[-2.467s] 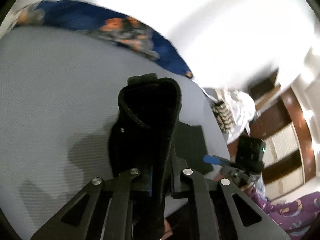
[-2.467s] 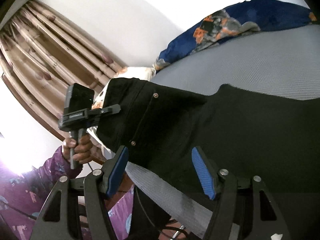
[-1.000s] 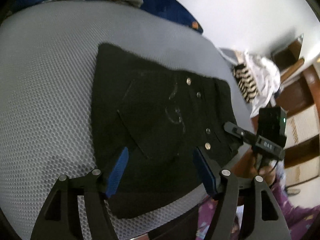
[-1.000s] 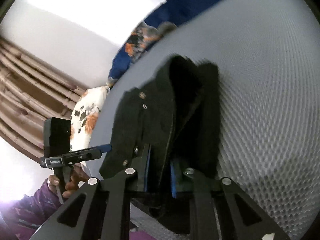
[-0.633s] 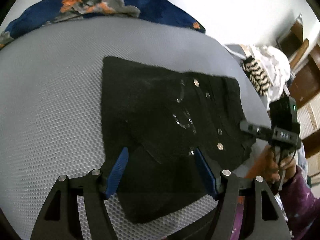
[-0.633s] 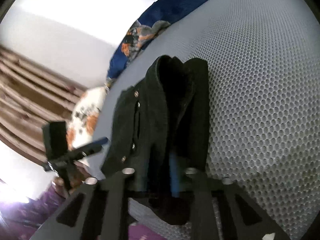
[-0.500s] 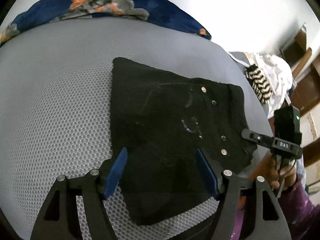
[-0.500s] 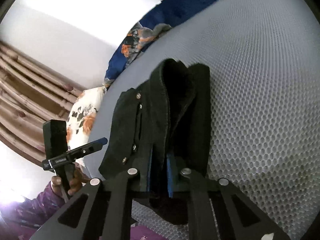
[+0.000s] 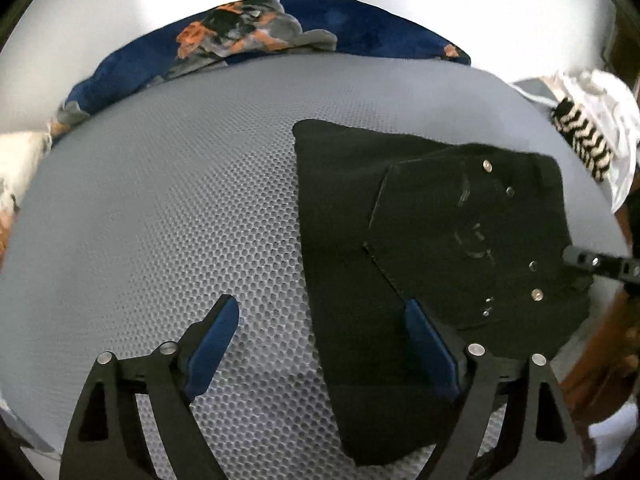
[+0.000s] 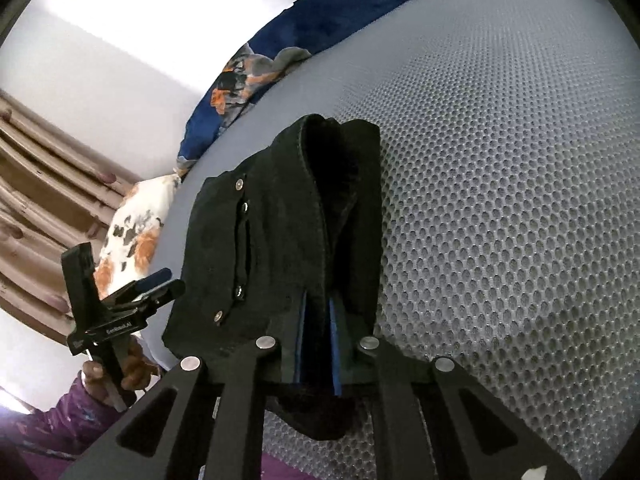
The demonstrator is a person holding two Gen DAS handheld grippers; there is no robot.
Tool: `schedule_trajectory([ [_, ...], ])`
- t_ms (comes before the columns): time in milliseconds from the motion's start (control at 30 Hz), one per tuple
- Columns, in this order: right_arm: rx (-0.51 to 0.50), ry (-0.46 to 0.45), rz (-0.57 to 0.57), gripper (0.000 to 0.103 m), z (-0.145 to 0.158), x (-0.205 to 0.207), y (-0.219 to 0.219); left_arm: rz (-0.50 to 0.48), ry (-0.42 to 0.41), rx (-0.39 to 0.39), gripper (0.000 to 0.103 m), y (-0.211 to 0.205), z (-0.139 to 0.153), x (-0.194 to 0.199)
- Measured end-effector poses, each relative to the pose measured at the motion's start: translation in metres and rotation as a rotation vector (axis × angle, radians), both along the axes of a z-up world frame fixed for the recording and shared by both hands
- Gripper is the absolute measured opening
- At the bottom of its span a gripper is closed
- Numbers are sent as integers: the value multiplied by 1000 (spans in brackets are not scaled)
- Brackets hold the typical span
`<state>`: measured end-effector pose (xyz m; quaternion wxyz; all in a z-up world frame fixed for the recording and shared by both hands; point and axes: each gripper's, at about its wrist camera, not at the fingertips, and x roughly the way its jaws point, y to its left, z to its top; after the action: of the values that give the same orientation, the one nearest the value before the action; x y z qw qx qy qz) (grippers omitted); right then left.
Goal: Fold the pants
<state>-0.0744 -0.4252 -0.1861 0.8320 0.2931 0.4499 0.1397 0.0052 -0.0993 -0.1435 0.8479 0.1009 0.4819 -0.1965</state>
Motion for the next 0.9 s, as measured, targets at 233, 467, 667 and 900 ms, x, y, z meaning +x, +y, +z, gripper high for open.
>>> schedule_trajectory([
  [233,-179,-43,-62,18,33,-3,20,7,-39,62,86,-9,0,-3],
  [467,-367,-160,-106,34,79,-19,43,10,-85,87,86,-14,6,-4],
  [667,-396,-187,-92,40,91,-27,58,5,-108,93,86,-17,9,-6],
  [900,-385,-190,-120,49,93,-31,68,18,-135,91,86,-19,11,-9],
])
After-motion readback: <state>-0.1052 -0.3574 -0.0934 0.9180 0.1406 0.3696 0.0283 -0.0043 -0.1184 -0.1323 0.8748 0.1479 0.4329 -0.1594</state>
